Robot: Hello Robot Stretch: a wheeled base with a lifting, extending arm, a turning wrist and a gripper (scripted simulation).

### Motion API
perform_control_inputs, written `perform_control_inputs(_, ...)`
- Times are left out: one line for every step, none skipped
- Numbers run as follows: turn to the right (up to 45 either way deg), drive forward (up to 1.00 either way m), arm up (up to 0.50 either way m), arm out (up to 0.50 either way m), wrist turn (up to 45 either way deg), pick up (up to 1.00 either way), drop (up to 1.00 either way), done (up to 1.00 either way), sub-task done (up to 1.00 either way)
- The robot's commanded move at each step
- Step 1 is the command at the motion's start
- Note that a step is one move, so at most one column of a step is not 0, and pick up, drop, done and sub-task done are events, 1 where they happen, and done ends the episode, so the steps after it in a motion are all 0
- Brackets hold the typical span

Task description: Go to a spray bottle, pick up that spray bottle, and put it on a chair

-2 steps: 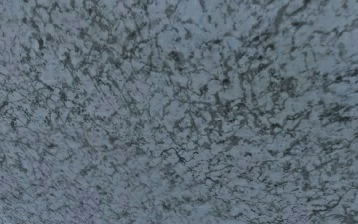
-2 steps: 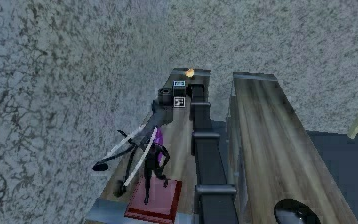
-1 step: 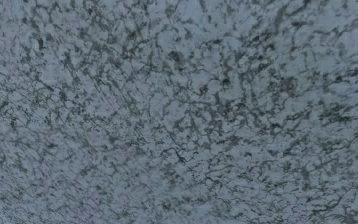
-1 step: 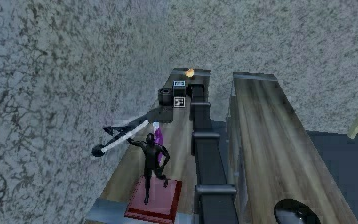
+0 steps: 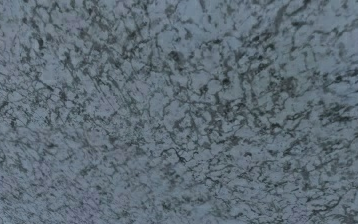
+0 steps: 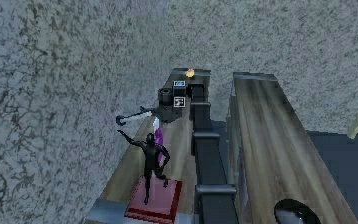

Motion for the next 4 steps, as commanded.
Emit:
perform_control_inputs(0.0,0.0,0.0,0.0,24.0,0.0,0.0,0.0,0.0)
perform_control_inputs(0.0,0.0,-0.3,0.0,0.0,0.0,0.0,0.0,0.0)
perform_control_inputs(0.0,0.0,0.0,0.0,0.0,1.0,0.0,0.0,0.0)
perform_control_inputs(0.0,0.0,0.1,0.0,0.0,0.0,0.0,0.0,0.0)
